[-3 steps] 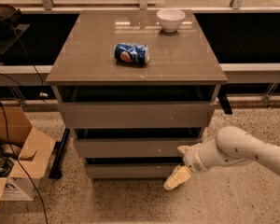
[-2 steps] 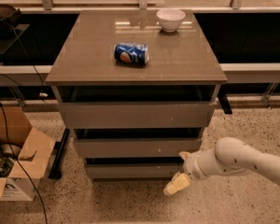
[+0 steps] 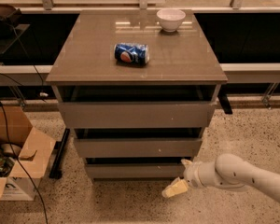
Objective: Open bottom drawer
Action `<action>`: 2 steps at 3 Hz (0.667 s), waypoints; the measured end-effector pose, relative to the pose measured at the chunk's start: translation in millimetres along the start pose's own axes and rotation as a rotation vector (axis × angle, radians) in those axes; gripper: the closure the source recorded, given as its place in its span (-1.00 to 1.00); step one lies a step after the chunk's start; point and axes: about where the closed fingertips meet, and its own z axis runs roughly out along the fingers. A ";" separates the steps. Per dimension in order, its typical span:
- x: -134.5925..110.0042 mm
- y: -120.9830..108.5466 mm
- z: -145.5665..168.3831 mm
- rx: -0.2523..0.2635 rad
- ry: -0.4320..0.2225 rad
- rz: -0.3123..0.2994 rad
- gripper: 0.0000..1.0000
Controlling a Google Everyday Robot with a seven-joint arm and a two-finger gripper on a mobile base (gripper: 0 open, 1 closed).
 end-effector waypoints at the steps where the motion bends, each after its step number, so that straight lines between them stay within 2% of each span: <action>1: 32.1 -10.5 22.6 0.009 -0.015 0.092 -1.00; 2: 56.0 -19.6 42.6 -0.009 -0.016 0.154 -1.00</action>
Offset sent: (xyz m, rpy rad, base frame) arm 0.0015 -0.0222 -0.1090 0.0961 0.1512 -0.1486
